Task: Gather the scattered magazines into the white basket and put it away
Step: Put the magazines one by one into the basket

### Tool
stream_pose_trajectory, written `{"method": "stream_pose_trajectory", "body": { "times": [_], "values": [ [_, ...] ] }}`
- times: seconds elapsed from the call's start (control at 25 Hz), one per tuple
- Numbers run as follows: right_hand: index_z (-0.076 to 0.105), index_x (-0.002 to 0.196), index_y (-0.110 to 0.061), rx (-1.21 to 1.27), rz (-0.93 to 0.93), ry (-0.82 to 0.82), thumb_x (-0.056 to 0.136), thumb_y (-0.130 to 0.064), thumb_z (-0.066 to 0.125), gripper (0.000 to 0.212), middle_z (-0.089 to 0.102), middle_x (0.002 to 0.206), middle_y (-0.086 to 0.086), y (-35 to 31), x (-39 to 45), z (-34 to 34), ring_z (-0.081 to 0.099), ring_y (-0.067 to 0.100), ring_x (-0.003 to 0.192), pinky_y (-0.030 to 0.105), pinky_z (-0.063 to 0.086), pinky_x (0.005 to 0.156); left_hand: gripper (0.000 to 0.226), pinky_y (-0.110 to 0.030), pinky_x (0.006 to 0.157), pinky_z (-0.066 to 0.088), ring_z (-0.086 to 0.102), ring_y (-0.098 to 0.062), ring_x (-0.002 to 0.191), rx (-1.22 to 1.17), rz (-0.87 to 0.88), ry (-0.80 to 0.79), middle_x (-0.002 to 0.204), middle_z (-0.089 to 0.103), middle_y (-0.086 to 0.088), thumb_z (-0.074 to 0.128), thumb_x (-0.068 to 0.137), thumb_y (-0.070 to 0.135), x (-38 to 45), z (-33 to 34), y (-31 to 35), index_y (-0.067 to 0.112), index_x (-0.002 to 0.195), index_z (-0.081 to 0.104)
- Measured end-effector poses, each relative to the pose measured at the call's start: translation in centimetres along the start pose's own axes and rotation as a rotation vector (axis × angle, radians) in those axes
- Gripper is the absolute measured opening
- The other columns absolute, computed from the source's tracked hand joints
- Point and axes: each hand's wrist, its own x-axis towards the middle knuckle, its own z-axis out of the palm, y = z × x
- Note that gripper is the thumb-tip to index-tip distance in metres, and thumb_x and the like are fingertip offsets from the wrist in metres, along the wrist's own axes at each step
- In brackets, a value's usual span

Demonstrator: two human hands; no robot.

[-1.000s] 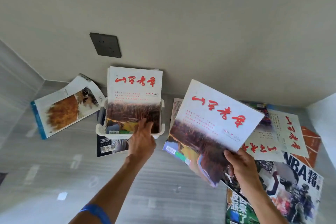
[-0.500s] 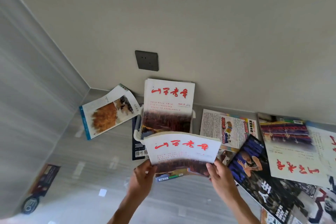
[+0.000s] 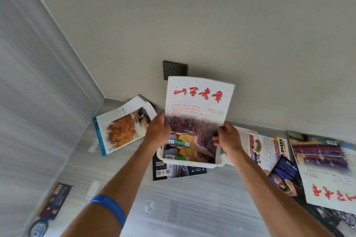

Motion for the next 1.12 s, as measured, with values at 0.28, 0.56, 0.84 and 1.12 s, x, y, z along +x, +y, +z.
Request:
{"method": "stream_pose_trajectory", "body": {
  "times": [0.28, 0.56, 0.84, 1.12],
  "values": [
    [0.059, 0.11, -0.017, -0.724, -0.52, -0.155, 0.09, -0.016, 0.053, 0.021, 0.062, 0.11, 0.001, 4.8, -3.6, 3.5, 0.064, 0.026, 0.092, 0.036, 0.053, 0.072, 0.053, -0.03, 0.092, 0.051, 0.048, -0.016, 0.131, 0.439, 0.234, -0.206, 0.152, 0.03, 0.01, 0.063, 0.084, 0.014, -4.8, 4.5, -8.5, 0.03, 0.133, 0.049],
    [0.063, 0.117, -0.024, -0.953, -0.548, -0.264, 0.095, -0.035, 0.049, 0.028, 0.072, 0.108, -0.003, 8.4, -4.7, 2.5, 0.065, 0.023, 0.103, 0.035, 0.046, 0.09, 0.068, -0.052, 0.112, 0.031, 0.028, -0.029, 0.142, 0.375, 0.123, -0.093, 0.152, 0.033, -0.009, 0.061, 0.082, 0.024, -2.1, 5.1, -6.5, 0.012, 0.141, 0.03],
    [0.062, 0.113, -0.033, -0.919, -0.525, -0.226, 0.096, -0.027, 0.051, 0.02, 0.072, 0.109, -0.014, 9.5, -5.2, 3.3, 0.064, 0.02, 0.091, 0.033, 0.042, 0.083, 0.052, -0.033, 0.073, 0.043, 0.06, -0.021, 0.093, 0.315, 0.127, -0.174, 0.098, 0.064, 0.0, 0.069, 0.077, 0.017, 0.0, 2.6, -6.9, 0.033, 0.12, 0.043],
    [0.062, 0.105, -0.029, -0.902, -0.52, -0.277, 0.098, -0.033, 0.05, 0.015, 0.071, 0.104, -0.014, 9.7, -4.5, 3.1, 0.064, 0.018, 0.093, 0.032, 0.039, 0.08, 0.018, -0.033, 0.067, 0.048, 0.068, -0.028, 0.095, 0.575, -0.007, -0.025, 0.102, 0.07, -0.009, 0.06, 0.088, 0.012, 1.8, 5.0, -6.1, 0.012, 0.106, 0.062]
  ]
}}
